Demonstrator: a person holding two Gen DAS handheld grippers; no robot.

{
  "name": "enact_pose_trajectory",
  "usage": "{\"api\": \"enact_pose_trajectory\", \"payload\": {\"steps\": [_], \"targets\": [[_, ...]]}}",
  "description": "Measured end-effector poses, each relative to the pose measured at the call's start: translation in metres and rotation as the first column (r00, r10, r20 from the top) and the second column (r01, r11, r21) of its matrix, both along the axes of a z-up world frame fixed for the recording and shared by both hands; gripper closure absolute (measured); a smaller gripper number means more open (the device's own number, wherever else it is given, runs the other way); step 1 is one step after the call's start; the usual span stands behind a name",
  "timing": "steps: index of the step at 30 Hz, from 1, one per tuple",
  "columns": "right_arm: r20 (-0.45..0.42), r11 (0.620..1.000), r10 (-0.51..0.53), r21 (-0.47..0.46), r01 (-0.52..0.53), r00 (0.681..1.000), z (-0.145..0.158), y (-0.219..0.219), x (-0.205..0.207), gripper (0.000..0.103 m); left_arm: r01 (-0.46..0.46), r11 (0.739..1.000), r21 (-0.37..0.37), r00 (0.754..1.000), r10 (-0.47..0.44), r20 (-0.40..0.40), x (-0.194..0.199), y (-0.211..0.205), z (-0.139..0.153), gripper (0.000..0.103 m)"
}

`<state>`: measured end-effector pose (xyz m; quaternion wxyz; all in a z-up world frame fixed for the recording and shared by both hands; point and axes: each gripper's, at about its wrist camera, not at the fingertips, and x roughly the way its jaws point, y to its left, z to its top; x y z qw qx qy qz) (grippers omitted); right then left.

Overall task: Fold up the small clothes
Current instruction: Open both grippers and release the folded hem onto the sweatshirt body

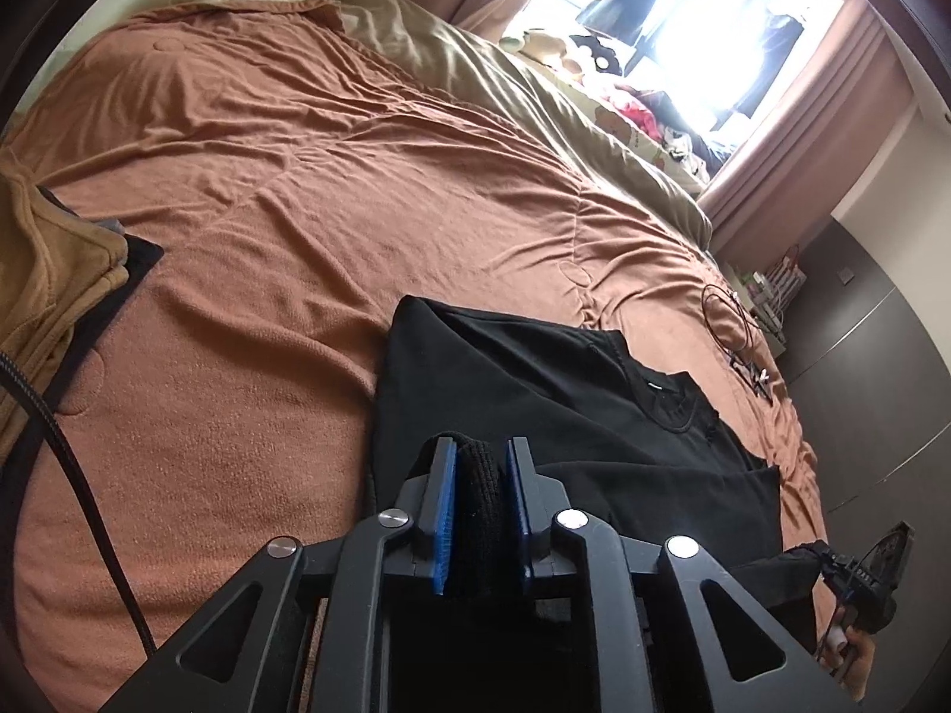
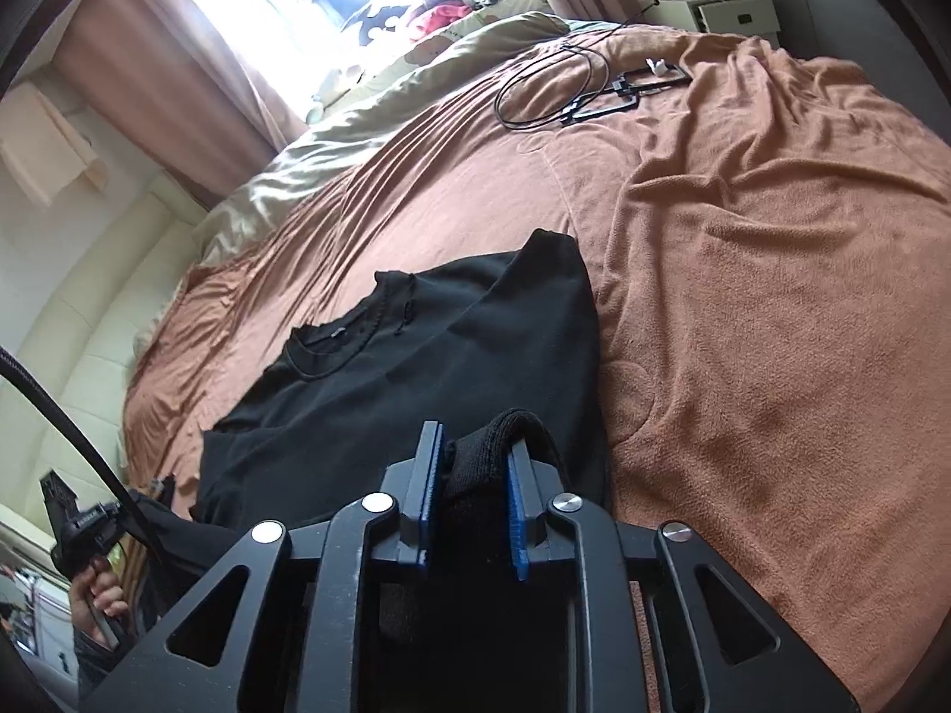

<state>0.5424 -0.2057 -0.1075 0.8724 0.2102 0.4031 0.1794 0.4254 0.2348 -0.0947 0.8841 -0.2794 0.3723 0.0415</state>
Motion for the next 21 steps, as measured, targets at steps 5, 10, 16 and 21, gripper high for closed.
{"api": "enact_pose_trajectory", "payload": {"steps": [5,10,16,21], "targets": [[0.052,0.994,0.026,-0.105,-0.021,0.998,0.017,0.004,-0.021,0.026,0.029,0.996,0.082,0.999,-0.03,0.015,-0.012,-0.001,0.008,0.041],[0.021,0.972,0.083,-0.222,-0.076,0.996,0.021,0.017,-0.035,0.026,0.116,0.979,0.165,0.992,-0.107,-0.063,-0.016,-0.012,0.002,0.034],[-0.01,0.933,0.13,-0.338,-0.126,0.991,0.024,0.039,-0.05,0.026,0.2,0.957,0.212,0.973,-0.168,-0.159,-0.026,-0.026,-0.017,0.034],[-0.051,0.878,0.186,-0.439,-0.189,0.981,0.014,0.058,-0.059,0.026,0.285,0.933,0.221,0.94,-0.227,-0.253,-0.029,-0.035,-0.036,0.034]]}}
